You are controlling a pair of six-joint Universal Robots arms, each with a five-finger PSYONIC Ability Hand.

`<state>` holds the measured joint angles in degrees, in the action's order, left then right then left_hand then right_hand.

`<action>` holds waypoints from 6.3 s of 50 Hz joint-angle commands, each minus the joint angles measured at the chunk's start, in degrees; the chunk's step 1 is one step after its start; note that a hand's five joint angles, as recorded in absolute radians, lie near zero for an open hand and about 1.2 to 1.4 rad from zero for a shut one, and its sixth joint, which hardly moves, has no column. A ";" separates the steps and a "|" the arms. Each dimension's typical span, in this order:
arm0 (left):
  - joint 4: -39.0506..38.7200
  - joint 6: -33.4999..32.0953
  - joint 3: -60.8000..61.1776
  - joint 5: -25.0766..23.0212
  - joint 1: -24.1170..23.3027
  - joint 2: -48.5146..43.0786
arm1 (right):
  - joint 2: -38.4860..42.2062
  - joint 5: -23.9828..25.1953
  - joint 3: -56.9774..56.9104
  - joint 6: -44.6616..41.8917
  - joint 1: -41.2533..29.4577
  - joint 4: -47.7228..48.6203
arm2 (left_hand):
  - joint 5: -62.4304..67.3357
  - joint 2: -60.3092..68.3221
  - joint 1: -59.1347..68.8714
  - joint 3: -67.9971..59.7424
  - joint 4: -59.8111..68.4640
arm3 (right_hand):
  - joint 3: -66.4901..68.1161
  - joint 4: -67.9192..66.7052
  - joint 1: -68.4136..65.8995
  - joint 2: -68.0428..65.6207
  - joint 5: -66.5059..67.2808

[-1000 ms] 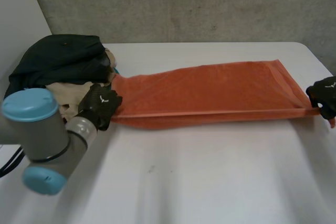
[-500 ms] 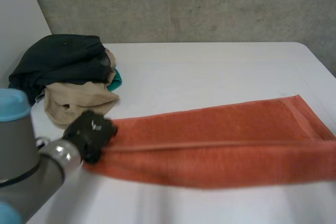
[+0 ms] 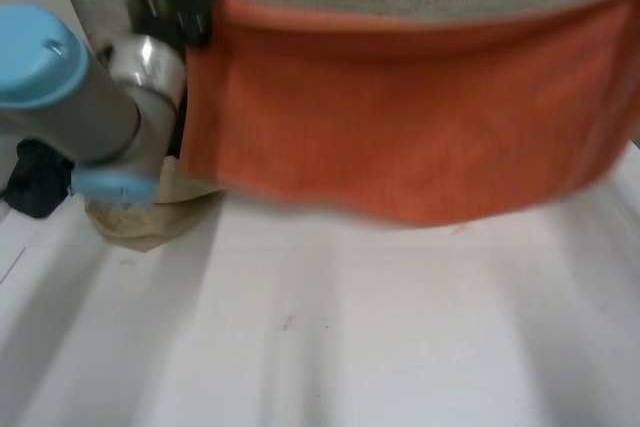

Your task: Fold the laundry.

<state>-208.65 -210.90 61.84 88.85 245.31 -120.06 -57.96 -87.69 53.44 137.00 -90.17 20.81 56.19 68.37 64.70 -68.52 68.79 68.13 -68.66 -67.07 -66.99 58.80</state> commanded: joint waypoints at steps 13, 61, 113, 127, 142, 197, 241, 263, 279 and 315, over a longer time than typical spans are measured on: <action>2.29 8.05 2.38 -2.54 3.33 -4.39 | -3.48 4.63 0.96 8.90 -0.10 -9.30 | 13.81 11.63 15.30 -11.48 11.21 | 11.87 -11.34 -12.93 -13.01 11.20; 16.83 -6.80 49.06 -5.18 0.78 18.52 | -18.75 13.25 37.78 -18.41 14.75 -35.64 | 13.81 11.63 15.30 -11.48 11.21 | 11.87 -11.34 -12.93 -13.01 11.20; 26.37 -7.07 42.57 -2.28 -7.04 17.32 | -15.34 12.90 43.42 -22.83 12.65 -33.21 | -17.46 -19.63 -15.96 19.79 -20.05 | 11.87 -11.34 -12.93 -13.01 11.20; 23.21 -7.16 41.00 3.25 -6.95 11.78 | -15.17 12.90 44.83 -23.27 12.65 -30.13 | 13.81 11.63 15.30 -11.48 11.21 | 11.87 -11.34 -12.93 -13.01 11.20; 5.12 -5.93 1.11 0.10 -3.52 1.06 | -11.48 1.92 10.04 2.29 2.10 -8.26 | 13.81 11.63 15.30 -11.48 11.21 | 11.87 -11.34 -12.93 -13.01 11.20; 36.05 -6.02 41.71 -0.97 -2.73 19.00 | -20.80 15.97 44.75 -30.42 19.26 -34.65 | 13.81 11.63 15.30 -11.48 11.21 | 11.87 -11.34 -12.93 -13.01 11.20; 16.17 -6.72 -0.06 3.96 -7.21 -14.25 | 4.71 -0.74 13.35 -0.86 1.57 -11.83 | -56.19 -58.37 -54.70 58.52 -58.79 | -58.13 58.66 57.07 56.99 -58.80; 15.91 2.33 15.42 3.43 -8.44 -1.32 | -1.11 19.93 38.15 -1.12 20.03 -15.20 | -56.19 -58.37 -54.70 58.52 -58.79 | -30.98 31.52 29.93 29.84 -31.66; 16.00 2.51 19.10 3.34 -8.71 4.66 | -1.72 11.58 31.56 -6.38 28.47 -9.12 | -56.19 -58.37 -54.70 58.52 -58.79 | 11.87 -11.34 -12.93 -13.01 11.20; 14.59 4.09 25.44 3.43 -10.11 8.09 | -3.55 14.07 42.01 -1.23 -31.48 2.22 | -56.19 -58.37 -54.70 58.52 -58.79 | -58.13 58.66 57.07 56.99 -58.80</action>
<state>-193.73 -206.78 87.81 92.28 236.36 -111.63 -59.86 -61.74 96.10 131.59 -123.48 24.99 2.60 11.74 10.97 -11.98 11.54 29.43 -29.62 -26.57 -28.04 18.17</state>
